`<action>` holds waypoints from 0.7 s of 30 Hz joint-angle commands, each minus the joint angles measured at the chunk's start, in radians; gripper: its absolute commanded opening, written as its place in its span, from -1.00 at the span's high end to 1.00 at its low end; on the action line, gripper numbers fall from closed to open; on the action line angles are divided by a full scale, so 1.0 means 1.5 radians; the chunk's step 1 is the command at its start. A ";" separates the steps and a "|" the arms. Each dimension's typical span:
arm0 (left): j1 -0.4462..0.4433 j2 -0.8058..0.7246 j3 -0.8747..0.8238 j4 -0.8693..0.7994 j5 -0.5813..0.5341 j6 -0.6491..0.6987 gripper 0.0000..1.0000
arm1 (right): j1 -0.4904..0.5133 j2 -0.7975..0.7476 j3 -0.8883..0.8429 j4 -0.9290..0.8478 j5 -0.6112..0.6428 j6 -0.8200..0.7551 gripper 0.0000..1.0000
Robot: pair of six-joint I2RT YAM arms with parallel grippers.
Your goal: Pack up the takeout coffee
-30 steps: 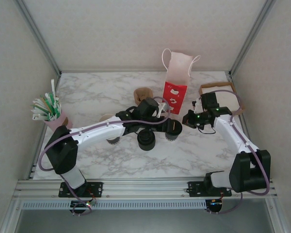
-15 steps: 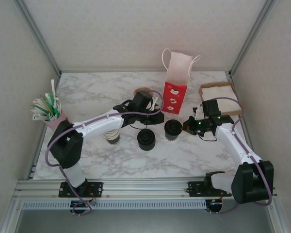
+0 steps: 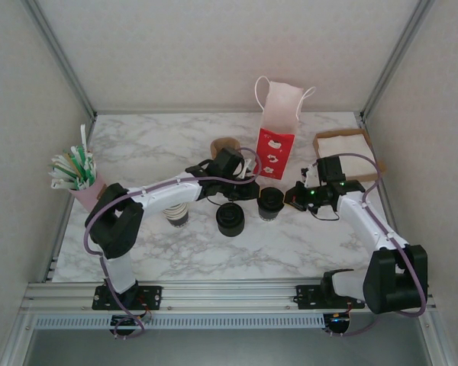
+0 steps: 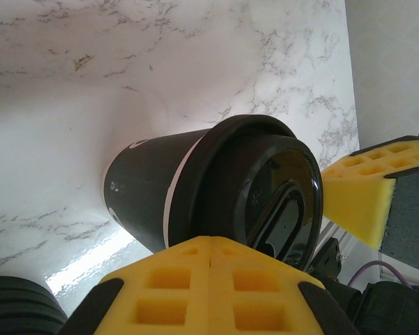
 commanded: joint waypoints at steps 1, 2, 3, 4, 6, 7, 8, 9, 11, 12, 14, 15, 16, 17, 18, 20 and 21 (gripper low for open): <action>0.004 0.012 0.013 0.012 0.014 0.005 0.97 | -0.002 0.014 -0.011 0.010 -0.010 0.000 1.00; 0.004 0.012 0.010 0.013 0.013 0.004 0.97 | -0.002 0.017 -0.012 0.010 -0.010 -0.001 1.00; 0.004 0.012 0.007 0.014 0.013 0.004 0.98 | -0.002 0.019 -0.013 0.011 -0.010 -0.001 1.00; 0.004 0.012 0.004 0.015 0.013 0.003 0.97 | -0.002 0.021 -0.012 0.012 -0.010 -0.001 1.00; 0.003 0.012 -0.003 0.017 0.011 0.001 0.98 | -0.002 0.025 -0.014 0.013 -0.009 -0.002 1.00; 0.004 0.012 -0.006 0.019 0.010 0.000 0.98 | -0.002 0.027 -0.014 0.013 -0.009 -0.003 1.00; 0.004 0.012 -0.013 0.022 0.010 -0.002 0.98 | -0.002 0.030 -0.015 0.013 -0.008 -0.004 1.00; 0.003 0.012 -0.017 0.024 0.010 -0.003 0.99 | -0.002 0.031 -0.015 0.013 -0.008 -0.005 1.00; 0.003 0.012 -0.024 0.029 0.010 -0.007 0.99 | -0.002 0.034 -0.016 0.012 -0.005 -0.006 1.00; 0.002 0.011 -0.029 0.031 0.010 -0.008 0.99 | -0.002 0.036 -0.017 0.012 -0.004 -0.007 1.00; 0.002 0.009 -0.036 0.034 0.009 -0.010 1.00 | -0.002 0.039 -0.018 0.012 -0.003 -0.008 1.00; 0.001 0.006 -0.040 0.036 0.008 -0.012 1.00 | -0.002 0.040 -0.018 0.013 -0.004 -0.008 1.00; 0.001 0.003 -0.043 0.036 0.007 -0.013 1.00 | -0.002 0.040 -0.017 0.013 -0.007 -0.007 1.00; 0.001 -0.002 -0.046 0.036 0.006 -0.014 1.00 | -0.002 0.040 -0.016 0.013 -0.009 -0.007 1.00; 0.001 -0.009 -0.048 0.035 0.005 -0.015 1.00 | -0.002 0.039 -0.014 0.013 -0.013 -0.007 1.00; -0.001 -0.021 -0.050 0.029 0.000 -0.015 1.00 | -0.001 0.036 -0.008 0.011 -0.021 -0.008 1.00; -0.001 -0.028 -0.051 0.027 -0.003 -0.015 1.00 | -0.001 0.037 -0.004 0.011 -0.028 -0.009 1.00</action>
